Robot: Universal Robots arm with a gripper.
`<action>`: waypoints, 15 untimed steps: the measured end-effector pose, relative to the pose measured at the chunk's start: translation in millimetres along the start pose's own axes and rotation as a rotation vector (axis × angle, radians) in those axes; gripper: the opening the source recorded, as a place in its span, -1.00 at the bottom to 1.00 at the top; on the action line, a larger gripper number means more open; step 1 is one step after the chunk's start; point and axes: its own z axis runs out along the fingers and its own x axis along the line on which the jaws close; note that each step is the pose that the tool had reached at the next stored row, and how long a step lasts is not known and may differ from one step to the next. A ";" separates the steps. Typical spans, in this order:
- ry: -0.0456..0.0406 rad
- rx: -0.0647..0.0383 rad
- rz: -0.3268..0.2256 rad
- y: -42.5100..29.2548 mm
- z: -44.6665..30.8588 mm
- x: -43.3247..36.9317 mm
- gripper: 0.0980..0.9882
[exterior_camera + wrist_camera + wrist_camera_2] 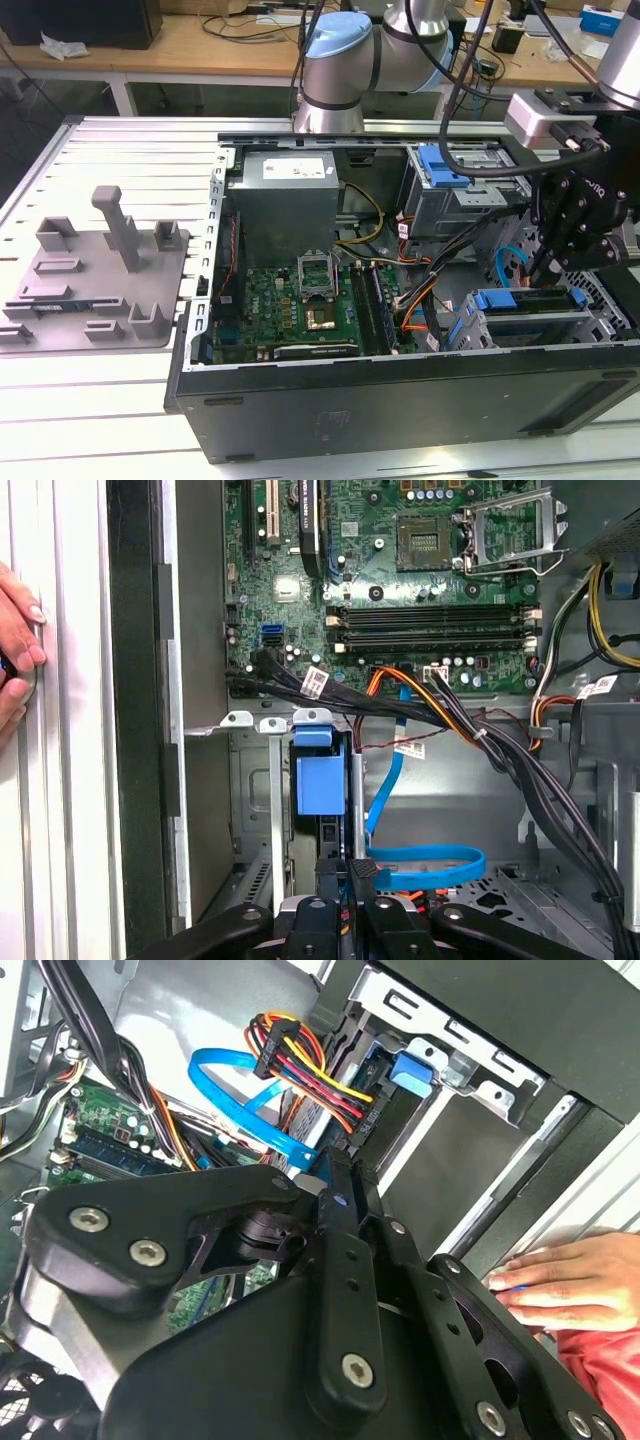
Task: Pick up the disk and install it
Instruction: 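Insert the second disk wire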
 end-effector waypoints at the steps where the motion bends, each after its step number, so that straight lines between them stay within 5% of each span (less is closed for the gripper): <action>1: 0.0002 0.000 0.000 -0.1 0.0 0.0 -0.86; 15: 0.0000 0.000 0.000 -1.0 2.2 -0.2 -0.86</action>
